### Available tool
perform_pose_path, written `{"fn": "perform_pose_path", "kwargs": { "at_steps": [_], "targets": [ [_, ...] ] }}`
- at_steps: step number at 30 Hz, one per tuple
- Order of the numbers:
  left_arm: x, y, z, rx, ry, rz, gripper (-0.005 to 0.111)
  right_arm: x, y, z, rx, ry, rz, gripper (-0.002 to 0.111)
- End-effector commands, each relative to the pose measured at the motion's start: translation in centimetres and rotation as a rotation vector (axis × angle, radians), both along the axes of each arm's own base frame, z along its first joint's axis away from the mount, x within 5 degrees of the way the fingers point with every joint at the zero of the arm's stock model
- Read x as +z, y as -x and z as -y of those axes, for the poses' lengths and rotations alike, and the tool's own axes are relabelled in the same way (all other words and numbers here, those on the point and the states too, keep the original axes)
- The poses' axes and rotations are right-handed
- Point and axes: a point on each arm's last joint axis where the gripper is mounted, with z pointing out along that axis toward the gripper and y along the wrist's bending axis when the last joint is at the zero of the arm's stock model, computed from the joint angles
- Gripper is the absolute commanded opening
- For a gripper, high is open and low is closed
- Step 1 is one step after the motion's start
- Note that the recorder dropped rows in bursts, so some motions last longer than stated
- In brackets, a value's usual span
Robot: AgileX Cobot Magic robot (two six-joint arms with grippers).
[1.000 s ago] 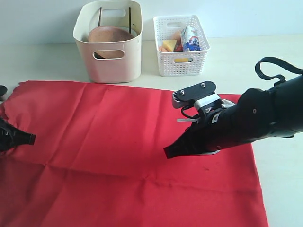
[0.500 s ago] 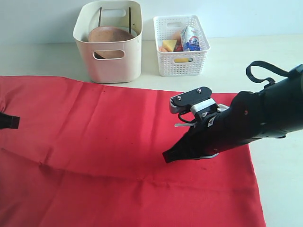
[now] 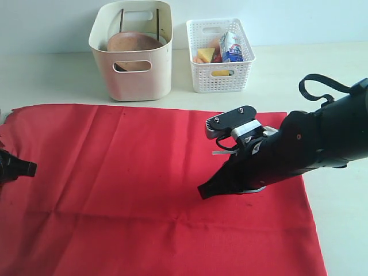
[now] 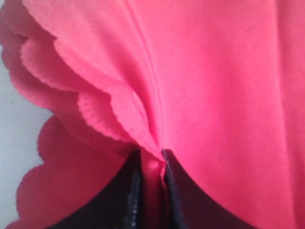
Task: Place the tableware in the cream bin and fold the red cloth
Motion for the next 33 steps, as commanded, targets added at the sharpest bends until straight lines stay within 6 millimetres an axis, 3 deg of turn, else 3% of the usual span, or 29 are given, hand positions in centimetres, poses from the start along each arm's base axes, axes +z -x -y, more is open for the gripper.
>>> {"fn": "perform_pose_path", "kwargs": {
  "at_steps": [1,7,12,18,20,29,31,33],
  "targets": [
    [-1.1,-0.3,-0.1,0.012,-0.004,-0.015,0.041,0.2,-0.1,-0.2,0.021,0.001,0.011,0.000],
    [-1.2,-0.2,-0.1,-0.016,-0.021,-0.024,0.105,0.2,-0.1,-0.2,0.021,0.001,0.011,0.000],
    [-0.5,-0.6,-0.3,-0.017,-0.033,0.044,0.105,0.2,-0.1,-0.2,0.029,0.004,0.011,0.000],
    [0.9,-1.1,-4.6,0.166,-0.050,0.160,0.105,0.2,-0.1,-0.2,0.036,0.007,0.014,0.000],
    [0.2,-1.2,-5.5,0.206,-0.054,0.147,0.105,0.2,-0.1,-0.2,0.036,0.007,0.014,0.000],
    [-3.6,-1.6,-5.8,0.212,-0.067,0.057,0.105,0.2,0.0,-0.2,0.037,0.008,0.010,0.000],
    [-4.3,-1.5,-5.8,0.211,-0.066,0.029,0.101,0.2,0.0,-0.2,0.037,0.008,0.010,0.000],
    [-4.8,-1.4,-5.7,0.207,-0.064,0.005,0.090,0.2,0.0,-0.2,0.037,0.008,0.010,0.000]
  ]
}}
